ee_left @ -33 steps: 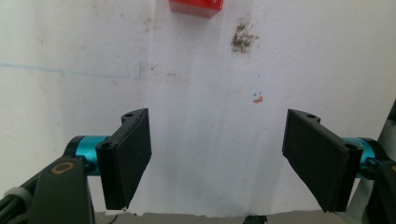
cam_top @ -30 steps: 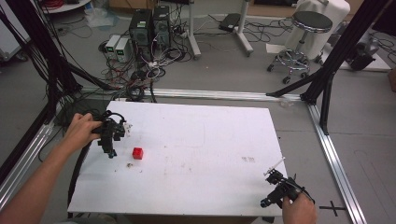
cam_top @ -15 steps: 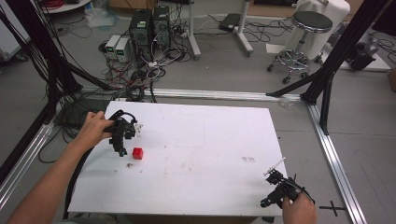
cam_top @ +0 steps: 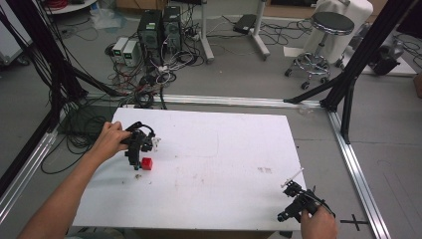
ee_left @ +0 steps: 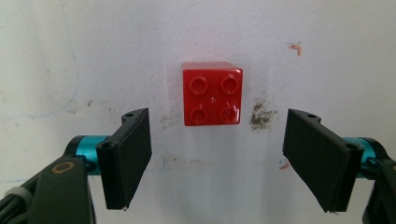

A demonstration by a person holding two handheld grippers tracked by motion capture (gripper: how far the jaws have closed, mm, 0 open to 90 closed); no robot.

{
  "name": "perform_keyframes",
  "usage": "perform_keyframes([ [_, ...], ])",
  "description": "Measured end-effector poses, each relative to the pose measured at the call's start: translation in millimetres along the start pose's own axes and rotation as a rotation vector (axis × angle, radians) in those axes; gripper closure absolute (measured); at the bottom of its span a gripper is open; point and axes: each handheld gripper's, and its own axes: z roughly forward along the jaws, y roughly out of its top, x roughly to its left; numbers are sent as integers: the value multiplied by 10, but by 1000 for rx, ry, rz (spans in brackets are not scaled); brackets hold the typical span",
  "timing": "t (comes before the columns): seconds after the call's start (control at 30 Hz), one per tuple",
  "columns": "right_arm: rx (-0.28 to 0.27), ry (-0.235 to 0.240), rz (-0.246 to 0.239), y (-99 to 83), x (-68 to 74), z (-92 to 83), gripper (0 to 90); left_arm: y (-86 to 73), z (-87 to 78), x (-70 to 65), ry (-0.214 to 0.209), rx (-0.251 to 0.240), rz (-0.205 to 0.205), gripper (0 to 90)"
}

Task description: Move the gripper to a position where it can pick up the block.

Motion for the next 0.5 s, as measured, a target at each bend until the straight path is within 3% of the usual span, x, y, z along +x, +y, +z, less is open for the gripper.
perform_keyframes([
  [0.5,-1,1,2,-6,-5,6,19,70,134,-13,10,-18,14,240],
])
